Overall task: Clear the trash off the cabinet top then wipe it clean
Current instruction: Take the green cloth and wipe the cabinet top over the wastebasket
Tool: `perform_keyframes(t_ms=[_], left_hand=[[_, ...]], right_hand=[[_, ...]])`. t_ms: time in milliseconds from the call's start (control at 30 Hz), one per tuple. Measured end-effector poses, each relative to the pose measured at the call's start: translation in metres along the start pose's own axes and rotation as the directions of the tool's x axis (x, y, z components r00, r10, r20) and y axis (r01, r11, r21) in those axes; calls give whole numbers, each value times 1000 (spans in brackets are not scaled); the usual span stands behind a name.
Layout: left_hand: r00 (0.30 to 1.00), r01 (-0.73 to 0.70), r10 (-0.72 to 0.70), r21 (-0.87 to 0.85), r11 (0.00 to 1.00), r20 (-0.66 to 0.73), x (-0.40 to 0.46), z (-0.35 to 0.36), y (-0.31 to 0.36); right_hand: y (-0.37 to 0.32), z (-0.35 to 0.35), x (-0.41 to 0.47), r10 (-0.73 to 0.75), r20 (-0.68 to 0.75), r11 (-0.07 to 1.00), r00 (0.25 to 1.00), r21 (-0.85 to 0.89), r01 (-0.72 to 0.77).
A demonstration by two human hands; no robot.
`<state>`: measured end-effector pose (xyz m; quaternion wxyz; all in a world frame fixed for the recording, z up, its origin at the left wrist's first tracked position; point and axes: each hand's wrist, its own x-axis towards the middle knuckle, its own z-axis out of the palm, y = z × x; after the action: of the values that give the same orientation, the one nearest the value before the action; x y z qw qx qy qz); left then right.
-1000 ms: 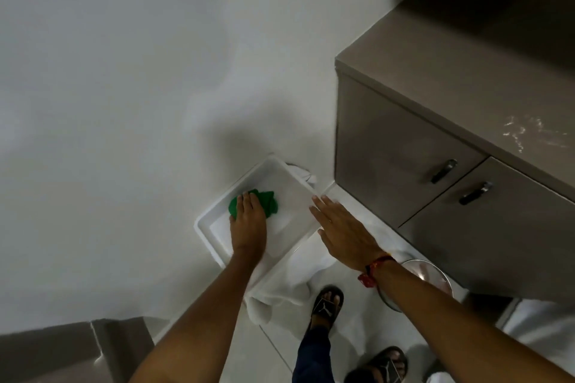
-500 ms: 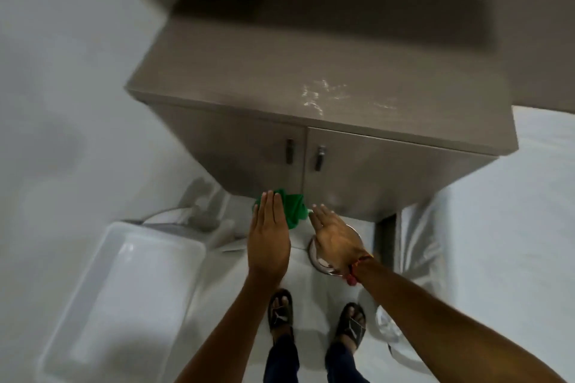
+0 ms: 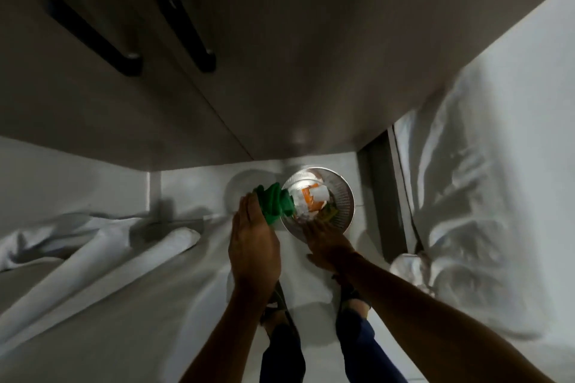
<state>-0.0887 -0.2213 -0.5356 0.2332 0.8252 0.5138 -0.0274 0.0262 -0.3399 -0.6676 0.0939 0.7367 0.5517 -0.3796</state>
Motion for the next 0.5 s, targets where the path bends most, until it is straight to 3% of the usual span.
perform_keyframes(t_ms=[200,267,300,400,500], left_hand=[[999,50,-49,-90,995,10,-2,9,-16],[998,63,-61,-124,990,14,-7,2,-17],[998,68,-68,-147,987,5,-10,-6,-15],[997,64,-74,-258,964,-29,-17,-49,-4],[994,55,-87,-364,930,-73,-30,-112,15]], right_hand=[[-5,6,13,149,45,957,988,243,-155],[-10,-5,3,228,-15,926,974,312,-212],[-13,-20,-7,228,-156,940,961,292,-176],[-18,-83,-44,103,-240,989,965,-80,-125],[-30,-118,-92,-100,-232,971,968,-237,44]])
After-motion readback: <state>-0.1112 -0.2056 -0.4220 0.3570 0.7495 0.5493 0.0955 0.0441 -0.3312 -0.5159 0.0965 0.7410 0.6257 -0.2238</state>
